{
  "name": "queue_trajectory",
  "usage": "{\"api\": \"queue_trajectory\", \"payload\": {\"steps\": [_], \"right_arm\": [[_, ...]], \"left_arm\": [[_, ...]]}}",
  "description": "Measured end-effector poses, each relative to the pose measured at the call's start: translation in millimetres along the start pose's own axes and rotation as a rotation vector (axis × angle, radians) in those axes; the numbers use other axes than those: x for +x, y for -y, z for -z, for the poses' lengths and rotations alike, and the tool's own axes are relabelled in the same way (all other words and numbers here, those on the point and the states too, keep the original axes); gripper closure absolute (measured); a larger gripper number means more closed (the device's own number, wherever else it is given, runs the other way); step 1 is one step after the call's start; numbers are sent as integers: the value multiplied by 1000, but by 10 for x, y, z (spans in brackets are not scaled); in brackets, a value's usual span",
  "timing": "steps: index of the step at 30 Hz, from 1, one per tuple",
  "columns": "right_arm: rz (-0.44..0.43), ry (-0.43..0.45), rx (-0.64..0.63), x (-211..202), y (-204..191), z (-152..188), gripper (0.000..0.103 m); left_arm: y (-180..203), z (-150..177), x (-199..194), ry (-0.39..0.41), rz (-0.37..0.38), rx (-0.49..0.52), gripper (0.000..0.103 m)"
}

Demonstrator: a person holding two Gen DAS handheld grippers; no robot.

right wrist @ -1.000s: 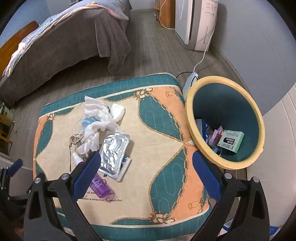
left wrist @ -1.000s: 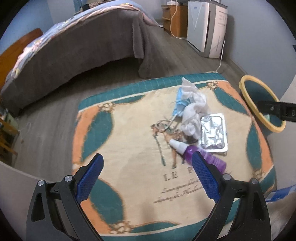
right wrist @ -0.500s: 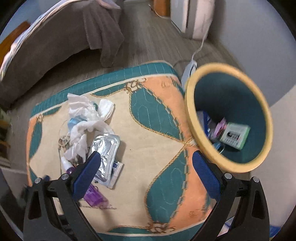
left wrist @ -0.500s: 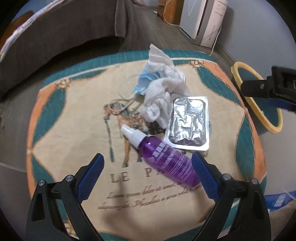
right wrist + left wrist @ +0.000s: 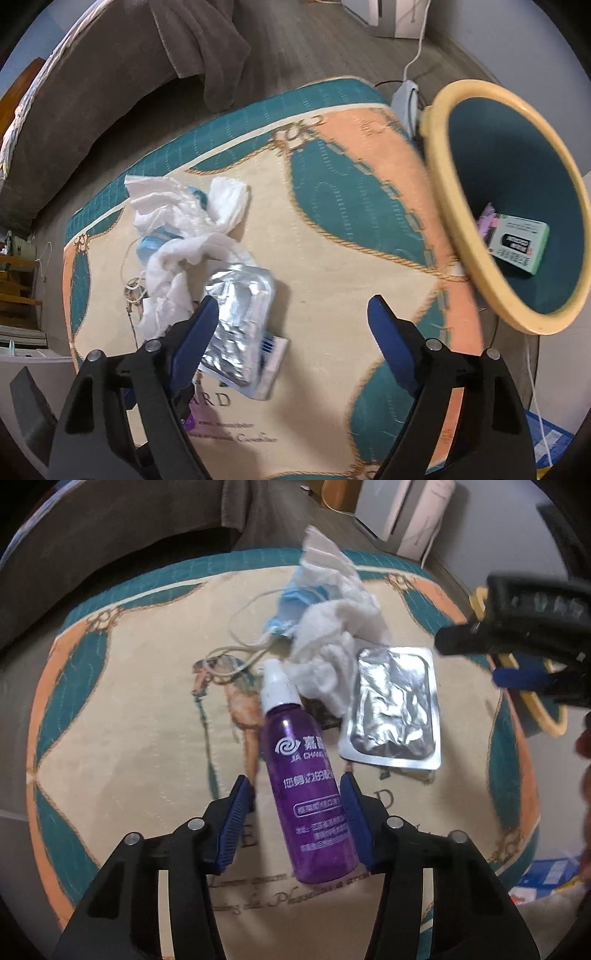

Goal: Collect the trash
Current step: 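Grasp the purple spray bottle with the left tool while the right grasps the foil blister pack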

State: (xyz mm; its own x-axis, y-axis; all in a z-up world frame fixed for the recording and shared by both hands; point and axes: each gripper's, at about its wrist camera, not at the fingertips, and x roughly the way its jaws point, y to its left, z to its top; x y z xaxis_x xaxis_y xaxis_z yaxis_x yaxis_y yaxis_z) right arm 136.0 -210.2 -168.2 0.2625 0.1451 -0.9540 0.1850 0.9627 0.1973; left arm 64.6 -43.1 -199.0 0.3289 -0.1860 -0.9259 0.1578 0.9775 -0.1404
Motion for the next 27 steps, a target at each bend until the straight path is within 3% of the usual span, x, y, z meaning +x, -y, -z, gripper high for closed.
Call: {"api": "queue_trajectory", "payload": {"steps": [5, 7, 9, 13, 14, 16, 17, 19, 24, 27], "right_arm": [[-2, -34, -2, 202, -146, 4, 21], [-3, -40, -4, 273, -198, 11, 21], [-4, -47, -12, 334, -248, 15, 21], [19, -34, -50, 400, -345, 21, 22], [25, -31, -63, 405, -371, 20, 25], [43, -19, -96, 389, -439, 28, 56], [4, -21, -93, 368, -453, 27, 60], [-38, -20, -73, 307, -454, 18, 80], [-155, -19, 2, 128, -378, 34, 84], [-249, -77, 35, 174, -346, 53, 83]], "left_arm": [[-123, 2, -12, 10, -15, 20, 50], [-129, 10, -9, 10, -18, 40, 53], [-140, 17, -19, 11, -19, 49, 66], [-149, 14, -29, 11, -19, 57, 68], [-145, 19, -28, 10, -23, 64, 68], [-116, 37, -38, 9, -32, 77, 68], [-113, 38, -42, 7, -35, 83, 68], [-83, 50, -15, 5, -38, 89, 68], [-113, 7, -31, 2, -28, 67, 68], [-109, -11, -21, -1, -28, 67, 68]]}}
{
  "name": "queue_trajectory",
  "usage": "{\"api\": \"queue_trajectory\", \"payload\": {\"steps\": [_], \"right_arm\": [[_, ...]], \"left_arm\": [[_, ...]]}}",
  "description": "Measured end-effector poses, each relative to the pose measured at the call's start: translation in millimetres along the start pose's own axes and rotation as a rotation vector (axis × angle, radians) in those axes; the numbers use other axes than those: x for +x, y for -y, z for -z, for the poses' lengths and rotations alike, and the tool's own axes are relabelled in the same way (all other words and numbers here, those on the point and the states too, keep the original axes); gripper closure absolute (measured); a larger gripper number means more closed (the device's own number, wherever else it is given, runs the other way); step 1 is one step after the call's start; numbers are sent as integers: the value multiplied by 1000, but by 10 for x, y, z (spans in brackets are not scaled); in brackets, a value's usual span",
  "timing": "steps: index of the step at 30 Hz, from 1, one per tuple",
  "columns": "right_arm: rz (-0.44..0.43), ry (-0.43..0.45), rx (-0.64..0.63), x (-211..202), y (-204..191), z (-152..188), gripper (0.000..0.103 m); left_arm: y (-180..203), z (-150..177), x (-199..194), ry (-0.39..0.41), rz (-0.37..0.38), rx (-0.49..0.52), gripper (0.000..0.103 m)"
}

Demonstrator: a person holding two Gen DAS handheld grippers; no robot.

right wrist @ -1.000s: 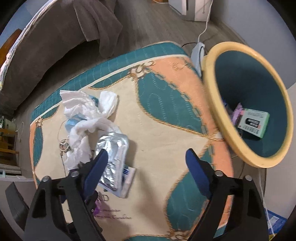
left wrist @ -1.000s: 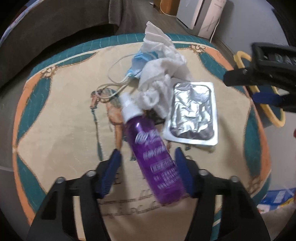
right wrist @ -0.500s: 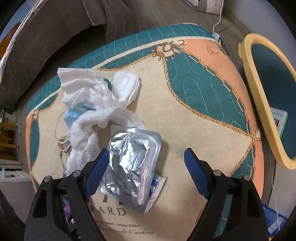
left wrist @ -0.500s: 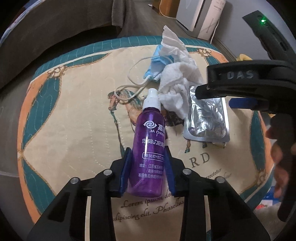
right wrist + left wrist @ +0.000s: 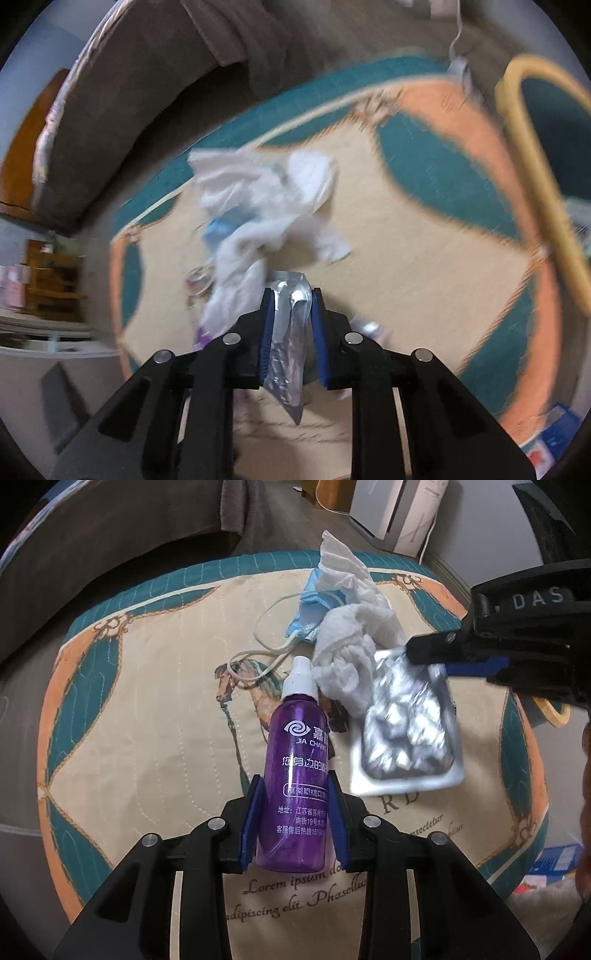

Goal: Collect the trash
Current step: 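Grasp the purple spray bottle with the left tool while the right grasps the foil blister pack, then carry the spray bottle with the left tool while the right carries the foil pack over the wastebasket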

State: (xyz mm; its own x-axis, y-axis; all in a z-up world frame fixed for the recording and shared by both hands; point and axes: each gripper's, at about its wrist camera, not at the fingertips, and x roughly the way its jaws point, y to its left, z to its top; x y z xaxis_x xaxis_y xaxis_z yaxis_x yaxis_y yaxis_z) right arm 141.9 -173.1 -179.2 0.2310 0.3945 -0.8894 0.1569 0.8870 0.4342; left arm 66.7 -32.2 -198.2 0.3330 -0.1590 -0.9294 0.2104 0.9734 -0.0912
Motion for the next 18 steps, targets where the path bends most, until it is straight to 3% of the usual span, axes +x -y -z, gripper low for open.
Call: {"api": "queue_trajectory", "payload": {"steps": [2, 4, 6, 14, 18], "right_arm": [[-11, -30, 15, 45, 16, 37, 83], [-24, -35, 22, 15, 22, 57, 93], [-36, -12, 12, -107, 4, 69, 94], [148, 148, -236, -992, -315, 107, 95], [209, 221, -311, -1415, -210, 96, 95]], "left_arm": [[-1, -1, 0, -5, 3, 7, 69], [2, -13, -7, -6, 6, 15, 69], [-1, -26, -46, 4, 12, 17, 69], [16, -81, -344, 84, 8, 27, 70], [92, -133, -536, 138, 27, 38, 70]]}}
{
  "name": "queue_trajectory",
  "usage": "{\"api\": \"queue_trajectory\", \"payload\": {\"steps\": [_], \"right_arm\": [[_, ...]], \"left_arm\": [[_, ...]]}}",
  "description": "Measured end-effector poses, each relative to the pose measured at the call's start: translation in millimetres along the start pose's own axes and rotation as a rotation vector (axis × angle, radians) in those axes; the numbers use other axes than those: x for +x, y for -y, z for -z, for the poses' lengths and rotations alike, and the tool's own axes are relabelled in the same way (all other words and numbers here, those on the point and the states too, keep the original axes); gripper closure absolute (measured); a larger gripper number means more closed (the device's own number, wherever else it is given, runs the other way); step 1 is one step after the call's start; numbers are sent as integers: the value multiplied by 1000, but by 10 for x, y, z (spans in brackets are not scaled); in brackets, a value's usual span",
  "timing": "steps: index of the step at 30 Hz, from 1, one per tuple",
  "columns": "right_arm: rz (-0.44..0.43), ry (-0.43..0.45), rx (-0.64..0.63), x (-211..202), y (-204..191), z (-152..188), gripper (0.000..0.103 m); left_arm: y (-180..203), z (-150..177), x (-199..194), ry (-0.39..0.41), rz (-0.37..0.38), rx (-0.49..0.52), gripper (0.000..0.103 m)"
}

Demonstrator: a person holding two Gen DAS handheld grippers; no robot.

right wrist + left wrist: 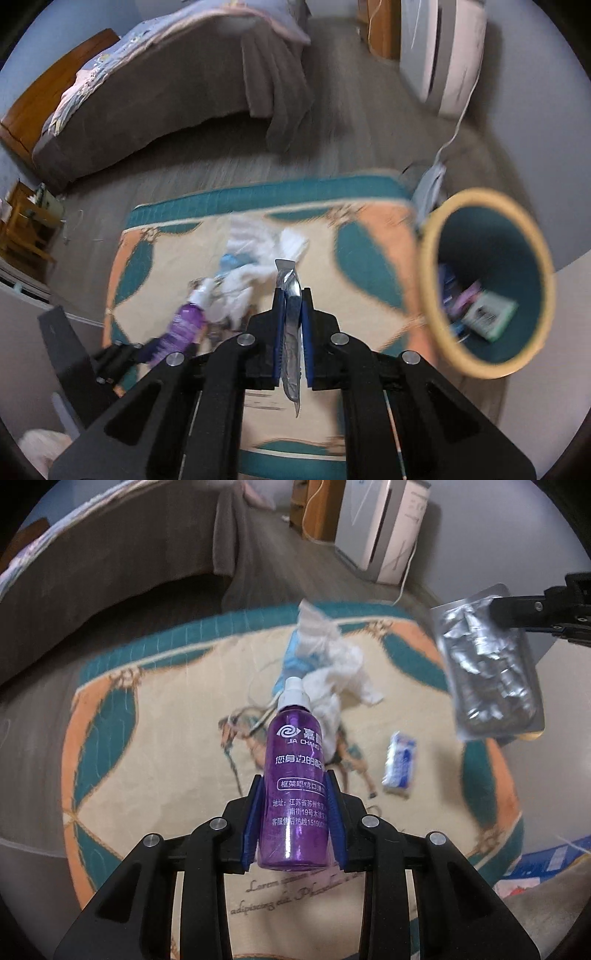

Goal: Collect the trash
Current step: 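Carry the spray bottle with the left tool while the right carries the foil pack over the wastebasket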

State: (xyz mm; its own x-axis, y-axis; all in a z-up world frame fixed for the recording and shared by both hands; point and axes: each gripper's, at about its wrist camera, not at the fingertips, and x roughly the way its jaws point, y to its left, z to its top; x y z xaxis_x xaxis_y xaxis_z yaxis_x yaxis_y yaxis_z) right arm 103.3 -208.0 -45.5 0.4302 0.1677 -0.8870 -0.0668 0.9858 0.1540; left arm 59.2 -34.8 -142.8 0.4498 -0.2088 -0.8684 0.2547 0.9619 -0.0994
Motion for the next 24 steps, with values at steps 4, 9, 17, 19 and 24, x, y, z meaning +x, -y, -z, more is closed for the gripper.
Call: {"api": "queue_trajectory", "payload": {"steps": [4, 9, 17, 19, 24], "right_arm": [[21, 63, 40, -126, 373, -14, 95], [9, 70, 133, -122, 742, 12, 95], [36, 89, 160, -154, 1127, 24, 95], [41, 91, 176, -145, 1230, 22, 95], [52, 107, 187, -142, 1460, -4, 95]], "left_arm": [[168, -90, -209, 61, 26, 29, 70], [498, -196, -428, 132, 61, 83, 70], [1036, -241, -439, 138, 91, 180, 70], [1135, -246, -423, 138, 93, 197, 70], [1343, -357, -424, 149, 105, 219, 70]]}}
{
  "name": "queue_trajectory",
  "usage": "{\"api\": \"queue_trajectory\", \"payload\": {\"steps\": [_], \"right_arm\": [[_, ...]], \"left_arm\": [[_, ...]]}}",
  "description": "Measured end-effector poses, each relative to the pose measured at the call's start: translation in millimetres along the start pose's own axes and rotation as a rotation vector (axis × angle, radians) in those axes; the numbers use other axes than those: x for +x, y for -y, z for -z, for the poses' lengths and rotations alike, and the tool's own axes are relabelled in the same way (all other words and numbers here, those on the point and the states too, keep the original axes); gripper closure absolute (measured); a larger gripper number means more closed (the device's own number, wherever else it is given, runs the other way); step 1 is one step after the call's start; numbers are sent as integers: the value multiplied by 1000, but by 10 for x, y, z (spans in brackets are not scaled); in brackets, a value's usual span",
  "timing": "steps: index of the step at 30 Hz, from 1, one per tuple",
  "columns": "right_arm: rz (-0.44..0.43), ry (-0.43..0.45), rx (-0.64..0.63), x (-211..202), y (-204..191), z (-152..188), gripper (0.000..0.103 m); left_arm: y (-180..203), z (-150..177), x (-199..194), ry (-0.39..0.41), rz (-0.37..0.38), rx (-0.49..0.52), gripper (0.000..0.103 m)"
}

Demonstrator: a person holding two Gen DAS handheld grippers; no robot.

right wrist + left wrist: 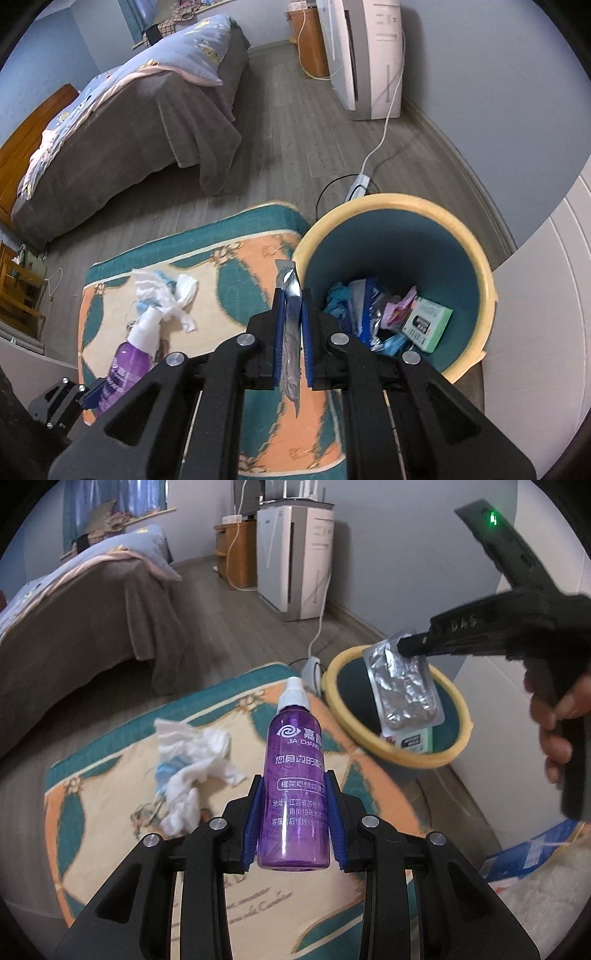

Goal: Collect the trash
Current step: 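Carry the spray bottle with the left tool while the right carries the foil pack over the wastebasket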

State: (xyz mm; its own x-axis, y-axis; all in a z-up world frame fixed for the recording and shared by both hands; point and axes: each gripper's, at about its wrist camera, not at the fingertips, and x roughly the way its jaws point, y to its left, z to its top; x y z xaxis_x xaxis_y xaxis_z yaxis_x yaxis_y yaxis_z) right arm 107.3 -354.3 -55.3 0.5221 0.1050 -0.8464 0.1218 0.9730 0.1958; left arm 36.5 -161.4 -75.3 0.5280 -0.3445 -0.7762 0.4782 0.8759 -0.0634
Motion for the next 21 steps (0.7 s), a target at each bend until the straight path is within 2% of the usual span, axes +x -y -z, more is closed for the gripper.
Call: {"api": "queue_trajectory", "payload": {"steps": [8, 16, 21], "right_arm": [[73, 32, 60, 58, 407, -95, 95], [114, 27, 136, 159, 727, -111, 95], [139, 18, 219, 207, 955, -81, 95]], "left_arm": [[258, -293, 72, 29, 24, 45, 70], [651, -541, 389, -2, 86, 111, 70], [848, -643, 624, -31, 98, 154, 70]]}}
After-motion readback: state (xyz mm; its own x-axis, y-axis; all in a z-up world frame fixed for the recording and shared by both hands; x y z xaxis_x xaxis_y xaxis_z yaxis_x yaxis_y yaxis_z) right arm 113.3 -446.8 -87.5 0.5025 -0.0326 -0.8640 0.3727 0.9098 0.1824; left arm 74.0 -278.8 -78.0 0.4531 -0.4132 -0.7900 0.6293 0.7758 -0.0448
